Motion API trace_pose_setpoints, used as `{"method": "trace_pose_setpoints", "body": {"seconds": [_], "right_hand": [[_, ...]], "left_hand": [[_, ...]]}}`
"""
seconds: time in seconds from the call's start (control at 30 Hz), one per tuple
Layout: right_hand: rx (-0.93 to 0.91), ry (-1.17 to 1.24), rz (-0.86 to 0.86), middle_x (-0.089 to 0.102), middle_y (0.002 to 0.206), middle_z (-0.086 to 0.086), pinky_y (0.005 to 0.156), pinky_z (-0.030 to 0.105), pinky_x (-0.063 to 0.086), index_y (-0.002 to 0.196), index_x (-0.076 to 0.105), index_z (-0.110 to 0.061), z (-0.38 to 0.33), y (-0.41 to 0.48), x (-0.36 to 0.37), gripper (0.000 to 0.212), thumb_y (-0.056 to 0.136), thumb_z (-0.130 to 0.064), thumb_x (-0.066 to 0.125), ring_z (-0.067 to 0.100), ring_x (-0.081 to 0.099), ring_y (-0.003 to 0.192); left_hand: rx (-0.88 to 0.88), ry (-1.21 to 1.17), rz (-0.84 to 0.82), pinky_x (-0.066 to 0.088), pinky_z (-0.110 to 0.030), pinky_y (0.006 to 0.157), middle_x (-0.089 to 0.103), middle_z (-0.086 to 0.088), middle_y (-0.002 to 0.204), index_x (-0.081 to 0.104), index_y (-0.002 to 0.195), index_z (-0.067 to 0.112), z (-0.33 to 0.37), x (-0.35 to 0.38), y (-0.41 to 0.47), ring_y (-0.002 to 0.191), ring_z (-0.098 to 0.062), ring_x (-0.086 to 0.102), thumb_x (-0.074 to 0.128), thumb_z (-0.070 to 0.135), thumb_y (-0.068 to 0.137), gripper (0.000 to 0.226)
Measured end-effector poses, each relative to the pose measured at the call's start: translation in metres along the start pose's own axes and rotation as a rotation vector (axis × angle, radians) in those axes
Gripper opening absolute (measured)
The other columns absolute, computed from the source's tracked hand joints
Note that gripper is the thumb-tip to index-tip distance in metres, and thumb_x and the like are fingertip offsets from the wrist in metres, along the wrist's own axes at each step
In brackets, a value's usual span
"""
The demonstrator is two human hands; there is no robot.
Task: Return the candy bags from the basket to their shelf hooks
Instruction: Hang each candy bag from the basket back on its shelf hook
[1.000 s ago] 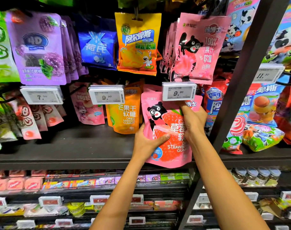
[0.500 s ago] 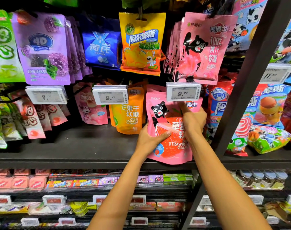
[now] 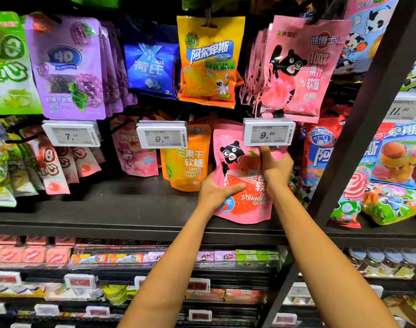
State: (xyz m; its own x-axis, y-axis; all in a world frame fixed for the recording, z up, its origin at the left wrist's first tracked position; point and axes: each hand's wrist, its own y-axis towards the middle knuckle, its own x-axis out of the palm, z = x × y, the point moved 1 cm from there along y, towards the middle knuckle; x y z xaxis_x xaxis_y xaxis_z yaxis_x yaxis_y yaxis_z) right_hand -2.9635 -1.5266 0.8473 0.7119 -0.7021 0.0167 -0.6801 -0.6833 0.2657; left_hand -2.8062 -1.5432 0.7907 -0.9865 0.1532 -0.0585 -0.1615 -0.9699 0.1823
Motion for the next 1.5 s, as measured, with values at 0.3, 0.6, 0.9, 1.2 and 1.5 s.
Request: {"method": "trace_pose_setpoints", "body": {"seconds": [0.3,0.6,0.9,1.2,1.5], "right_hand": [[-0.031,-0.031,0.027,0.042,0.049,-0.011,0.044,0.011,0.032,0.06,0.038,-0.028,0.027,-0.037,-0.014,0.049,0.087,-0.066,0.052,-0.004,0.04,0.043],[0.005,-0.102,0.145,0.062,0.108,0.011,0.081,0.027,0.041,0.113,0.056,-0.005,0.055,-0.088,-0.022,0.046,0.09,-0.043,0.064,0.023,0.058,0.097],[-0.122,-0.071,0.328,0.046,0.124,0.023,0.097,0.034,0.046,0.119,0.054,0.003,0.038,-0.173,0.009,0.035,0.086,-0.003,0.065,0.029,0.054,0.108],[0.101,0.021,0.056,0.057,0.087,0.008,0.071,0.016,0.041,0.098,0.064,0.0,0.081,-0.28,0.07,0.017,0.086,0.009,0.055,0.006,0.049,0.071],[0.503,-0.251,-0.593,0.053,0.076,0.002,0.063,0.03,0.04,0.076,0.056,-0.02,0.162,-0.42,0.097,0.026,0.093,-0.002,0.049,0.014,0.047,0.065]], "left_hand": [[0.01,0.137,0.095,0.055,-0.027,0.083,0.072,-0.005,0.098,0.067,0.102,0.004,-0.006,-0.003,-0.02,0.087,-0.016,0.067,0.093,0.029,0.06,0.056],[0.031,0.138,0.072,0.048,-0.021,0.09,0.062,-0.011,0.12,0.051,0.127,0.003,-0.011,-0.03,-0.055,0.109,-0.02,0.058,0.093,0.011,0.059,0.08],[0.046,-0.025,0.202,0.052,-0.016,0.076,0.068,-0.005,0.089,0.065,0.099,0.008,-0.029,-0.094,-0.106,0.079,-0.002,0.063,0.073,0.003,0.083,0.018],[-0.138,-0.016,0.347,0.051,-0.023,0.073,0.067,-0.004,0.078,0.065,0.082,0.019,-0.092,-0.187,-0.202,0.074,-0.009,0.063,0.066,0.0,0.088,0.02],[-0.449,-0.021,0.552,0.033,-0.009,0.055,0.049,-0.006,0.072,0.061,0.09,-0.008,-0.173,-0.278,-0.341,0.055,0.002,0.041,0.052,-0.021,0.085,0.017]]}}
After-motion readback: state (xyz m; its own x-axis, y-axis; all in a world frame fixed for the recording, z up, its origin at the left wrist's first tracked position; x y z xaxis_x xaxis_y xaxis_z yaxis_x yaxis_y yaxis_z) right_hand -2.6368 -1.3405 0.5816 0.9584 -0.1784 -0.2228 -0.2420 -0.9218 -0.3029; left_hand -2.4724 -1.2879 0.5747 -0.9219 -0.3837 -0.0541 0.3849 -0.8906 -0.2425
